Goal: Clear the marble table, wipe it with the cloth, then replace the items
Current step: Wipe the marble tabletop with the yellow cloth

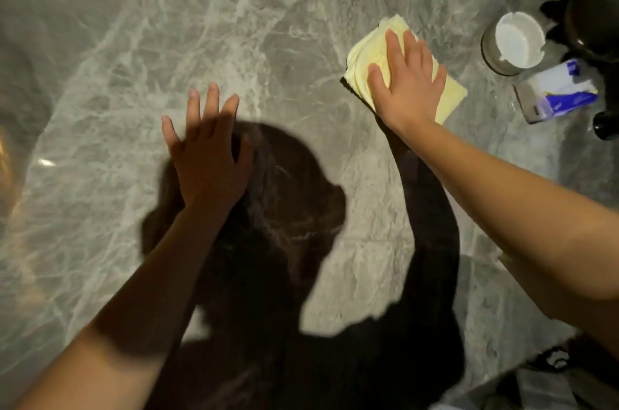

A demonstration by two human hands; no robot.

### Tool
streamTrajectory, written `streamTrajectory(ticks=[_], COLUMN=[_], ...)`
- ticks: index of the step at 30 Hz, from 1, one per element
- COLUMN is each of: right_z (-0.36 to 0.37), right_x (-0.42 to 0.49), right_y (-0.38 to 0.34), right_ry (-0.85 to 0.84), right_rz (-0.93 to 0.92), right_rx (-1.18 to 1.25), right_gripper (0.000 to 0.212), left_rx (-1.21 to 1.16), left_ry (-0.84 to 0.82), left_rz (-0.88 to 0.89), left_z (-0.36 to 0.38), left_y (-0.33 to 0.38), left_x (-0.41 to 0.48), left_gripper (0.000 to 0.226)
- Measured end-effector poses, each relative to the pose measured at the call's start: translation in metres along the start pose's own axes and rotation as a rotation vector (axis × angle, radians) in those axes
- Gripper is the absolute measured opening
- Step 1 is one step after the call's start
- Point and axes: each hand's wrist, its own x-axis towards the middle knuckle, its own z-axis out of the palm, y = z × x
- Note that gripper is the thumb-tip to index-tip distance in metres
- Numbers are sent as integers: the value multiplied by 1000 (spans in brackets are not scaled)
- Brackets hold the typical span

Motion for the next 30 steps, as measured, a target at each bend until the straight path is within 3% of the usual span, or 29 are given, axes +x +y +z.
streamTrajectory(ticks=[6,10,20,26,30], right_z=[-2,-3,17,27,28], right_x=[54,44,-147,-211,-201], right_y=[-49,-56,-30,4,-4], right_ry=[-35,-68,-256,-219,-147], right_rz=[-140,-427,-939,-989,-776], right_rx=[-27,-130,-199,-233,-193], right_gripper=[62,66,75,80,76], left_rx=[15,25,-57,-34,-94], left_ry=[14,55,78,59,51], left_rz=[0,-16,-47,-41,-56], left_z=[1,6,3,6,-3], left_y=[0,-1,2,2,2], left_x=[5,4,4,4,14], left_gripper=[51,49,51,52,52])
